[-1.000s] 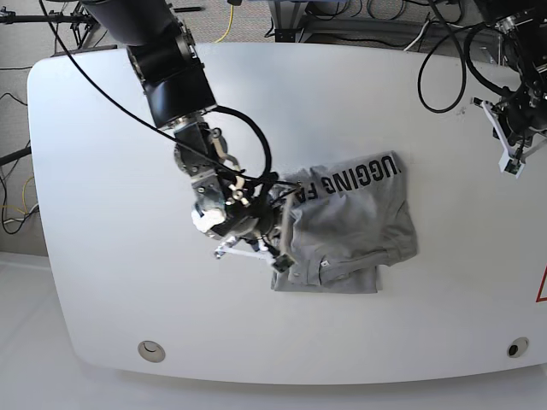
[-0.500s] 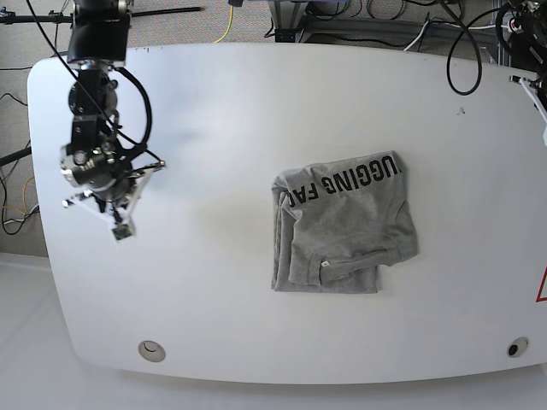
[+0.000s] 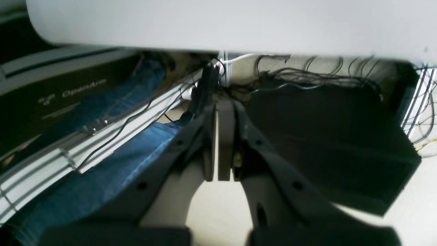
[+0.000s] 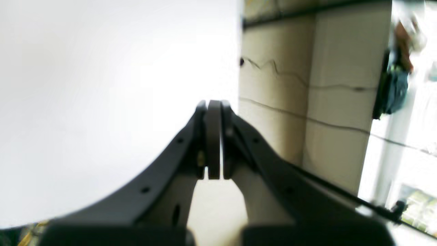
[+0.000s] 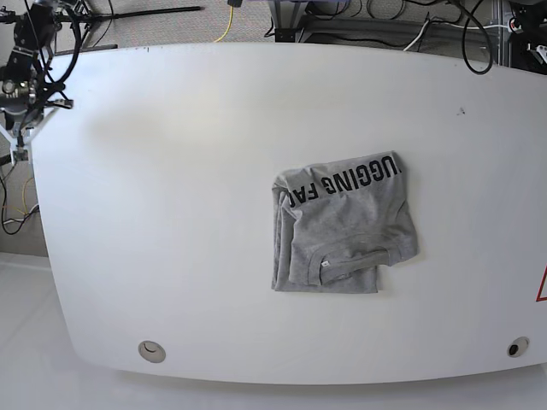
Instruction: Fold the T-shirt properly
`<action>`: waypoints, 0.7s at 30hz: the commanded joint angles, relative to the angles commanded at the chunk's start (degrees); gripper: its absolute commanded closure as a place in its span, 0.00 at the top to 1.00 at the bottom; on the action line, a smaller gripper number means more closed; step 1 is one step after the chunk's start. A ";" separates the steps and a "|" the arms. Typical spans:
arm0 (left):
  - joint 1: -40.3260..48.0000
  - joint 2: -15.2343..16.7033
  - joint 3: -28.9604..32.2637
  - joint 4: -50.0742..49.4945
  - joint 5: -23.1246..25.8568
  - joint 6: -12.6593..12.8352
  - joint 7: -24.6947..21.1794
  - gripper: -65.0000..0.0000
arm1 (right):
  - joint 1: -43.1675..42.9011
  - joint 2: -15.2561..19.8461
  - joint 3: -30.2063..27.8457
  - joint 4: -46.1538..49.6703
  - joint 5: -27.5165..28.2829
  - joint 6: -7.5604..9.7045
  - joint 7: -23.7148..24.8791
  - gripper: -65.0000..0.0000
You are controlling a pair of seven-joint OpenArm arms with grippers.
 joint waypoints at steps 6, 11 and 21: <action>3.34 1.67 0.26 -0.18 0.09 0.00 0.00 0.00 | -4.75 -4.75 7.21 -0.09 -9.32 0.35 0.00 0.00; 5.36 3.87 2.11 -0.26 1.58 0.00 -0.79 0.00 | -6.86 -9.58 7.38 -0.79 -20.57 0.62 0.88 0.00; 5.80 7.21 11.16 -4.75 15.38 0.00 -2.55 0.00 | -8.00 -21.19 7.82 -9.85 -37.89 9.23 14.51 0.00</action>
